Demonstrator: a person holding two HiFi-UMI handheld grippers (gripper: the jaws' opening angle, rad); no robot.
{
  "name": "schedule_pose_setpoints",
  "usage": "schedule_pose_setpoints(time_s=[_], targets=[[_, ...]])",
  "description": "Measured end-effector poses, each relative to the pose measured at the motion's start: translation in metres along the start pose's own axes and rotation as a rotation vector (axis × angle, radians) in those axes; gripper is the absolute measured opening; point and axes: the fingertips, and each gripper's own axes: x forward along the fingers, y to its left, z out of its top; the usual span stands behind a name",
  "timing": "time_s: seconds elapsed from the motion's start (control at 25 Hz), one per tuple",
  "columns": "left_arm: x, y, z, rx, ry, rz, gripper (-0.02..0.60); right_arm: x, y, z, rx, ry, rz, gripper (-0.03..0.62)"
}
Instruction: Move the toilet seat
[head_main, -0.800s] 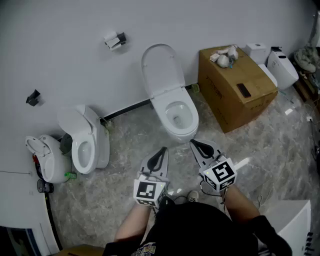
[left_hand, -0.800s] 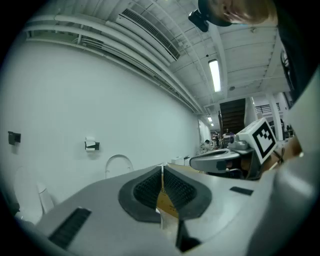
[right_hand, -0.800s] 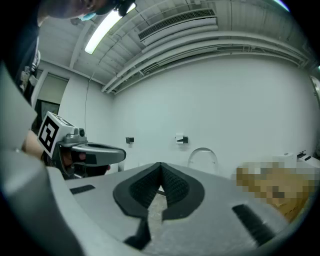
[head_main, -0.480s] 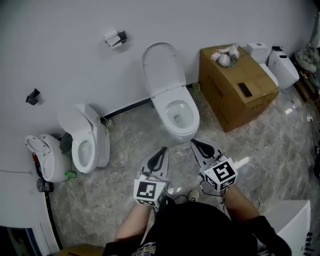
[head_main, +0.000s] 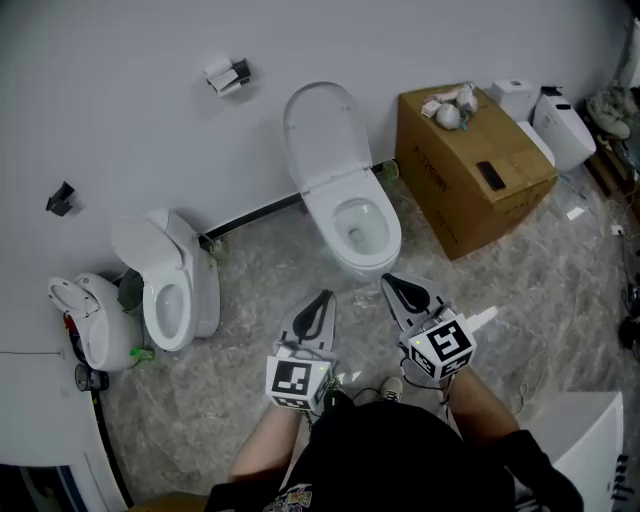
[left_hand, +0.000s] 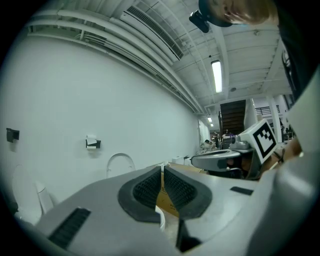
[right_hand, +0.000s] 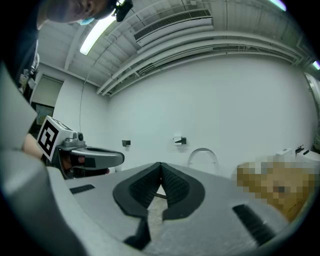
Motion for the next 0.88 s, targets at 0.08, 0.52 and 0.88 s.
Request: schedule_pose_setpoints(time_s=[0.08,0.52,0.88], targets=[[0.001,0.009,-0.001,-0.006,0.003,-0.008,0.015,0.007,0.001,0.001,0.006,0.000,-0.011,0.009],[0.017,0.066,-0.003,-0.014,0.003,-0.082,0.015,0.057,0.005,0.002,0.043,0.008,-0.082,0.043],[0.032,0.115,-0.011,-0.003,0.004,-0.159,0.107,0.106,0.011,0.002,0.036,0.020,-0.136,0.132]])
